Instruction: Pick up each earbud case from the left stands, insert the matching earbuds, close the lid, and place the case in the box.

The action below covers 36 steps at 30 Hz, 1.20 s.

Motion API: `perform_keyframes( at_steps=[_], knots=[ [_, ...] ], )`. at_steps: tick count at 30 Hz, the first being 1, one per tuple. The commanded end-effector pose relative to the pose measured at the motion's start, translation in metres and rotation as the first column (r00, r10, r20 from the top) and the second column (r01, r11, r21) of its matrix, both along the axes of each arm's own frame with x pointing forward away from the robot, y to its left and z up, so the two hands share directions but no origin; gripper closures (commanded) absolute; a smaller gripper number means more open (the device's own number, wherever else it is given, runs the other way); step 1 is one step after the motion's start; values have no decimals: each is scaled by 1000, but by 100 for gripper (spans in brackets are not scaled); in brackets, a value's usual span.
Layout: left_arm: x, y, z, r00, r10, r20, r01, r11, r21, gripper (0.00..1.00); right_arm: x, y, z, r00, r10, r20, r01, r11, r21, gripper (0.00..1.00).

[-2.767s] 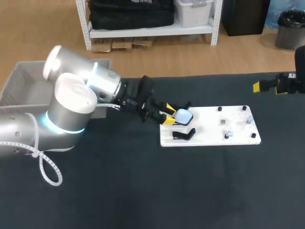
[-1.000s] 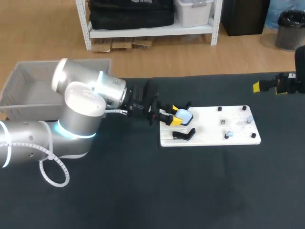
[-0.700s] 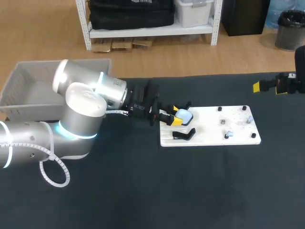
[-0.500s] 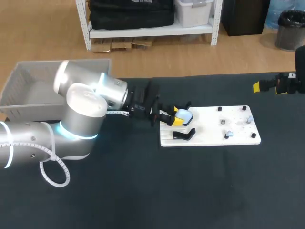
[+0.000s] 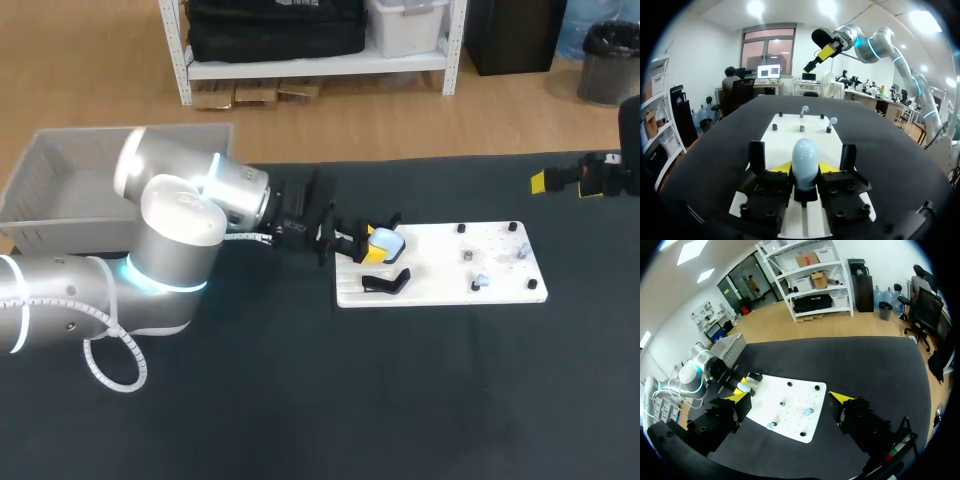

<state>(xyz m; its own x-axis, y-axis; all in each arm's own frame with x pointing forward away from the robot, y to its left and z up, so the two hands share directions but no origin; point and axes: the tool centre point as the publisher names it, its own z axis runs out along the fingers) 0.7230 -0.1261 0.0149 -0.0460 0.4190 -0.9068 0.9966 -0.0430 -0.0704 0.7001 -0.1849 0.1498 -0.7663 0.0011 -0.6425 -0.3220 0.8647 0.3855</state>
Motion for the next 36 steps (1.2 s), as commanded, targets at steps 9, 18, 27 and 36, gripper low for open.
perform_keyframes(
  at_steps=[9, 18, 27, 36],
  knots=[
    [-11, 13, 33, 997, 10, 71, -4, 996, -85, 100, 1, -1, 0, 1000, 3, 0, -3, 1000, 2, 0],
    [-28, 0, 81, 990, -37, 135, 60, 983, -173, 100, 1, -1, 0, 1000, 3, 0, -3, 1000, 2, 0],
    [-33, 1, 110, 985, -54, 164, 83, 980, -182, 100, 1, -1, 0, 1000, 3, 0, -3, 1000, 2, 0],
    [-33, 1, 110, 985, -54, 164, 83, 980, -182, 100, 1, -1, 0, 1000, 3, 0, -3, 1000, 2, 0]
  ],
)
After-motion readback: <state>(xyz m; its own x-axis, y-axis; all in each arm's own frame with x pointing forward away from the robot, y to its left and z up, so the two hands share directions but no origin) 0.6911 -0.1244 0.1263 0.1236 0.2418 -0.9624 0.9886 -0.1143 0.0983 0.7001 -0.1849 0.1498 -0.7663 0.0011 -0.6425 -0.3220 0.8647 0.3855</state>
